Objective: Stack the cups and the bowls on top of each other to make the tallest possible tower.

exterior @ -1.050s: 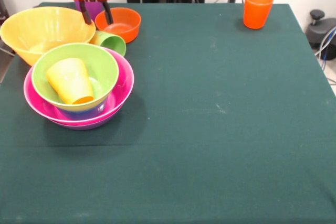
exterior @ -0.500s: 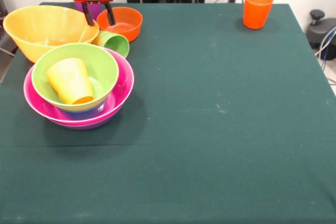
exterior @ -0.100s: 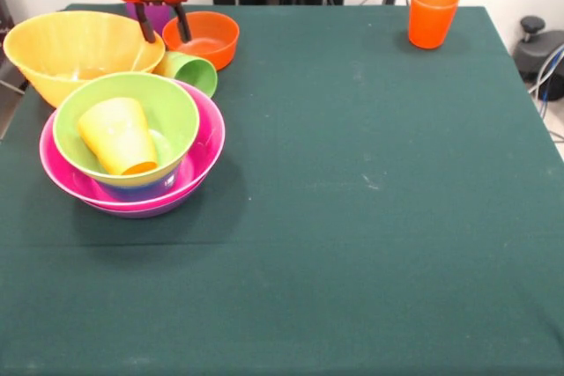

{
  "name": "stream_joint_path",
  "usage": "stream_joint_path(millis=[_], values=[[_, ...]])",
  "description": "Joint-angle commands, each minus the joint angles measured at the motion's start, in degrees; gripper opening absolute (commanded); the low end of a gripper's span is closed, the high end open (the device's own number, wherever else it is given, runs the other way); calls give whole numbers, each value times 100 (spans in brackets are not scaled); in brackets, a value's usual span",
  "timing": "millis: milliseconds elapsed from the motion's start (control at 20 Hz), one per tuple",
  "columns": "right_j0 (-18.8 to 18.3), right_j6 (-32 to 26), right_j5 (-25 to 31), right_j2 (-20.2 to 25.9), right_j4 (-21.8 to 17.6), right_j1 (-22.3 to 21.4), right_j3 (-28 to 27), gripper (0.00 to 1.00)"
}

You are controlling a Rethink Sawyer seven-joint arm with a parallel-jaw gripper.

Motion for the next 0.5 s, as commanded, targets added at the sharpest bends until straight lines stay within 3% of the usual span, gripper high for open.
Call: stream_joint_path(millis=[50, 300, 500], values=[[104, -1285, 403, -165, -317, -155, -150, 100], [149, -1380, 541, -190, -320, -115, -242, 100], [236, -1356, 480, -315, -565, -33, -367, 100]])
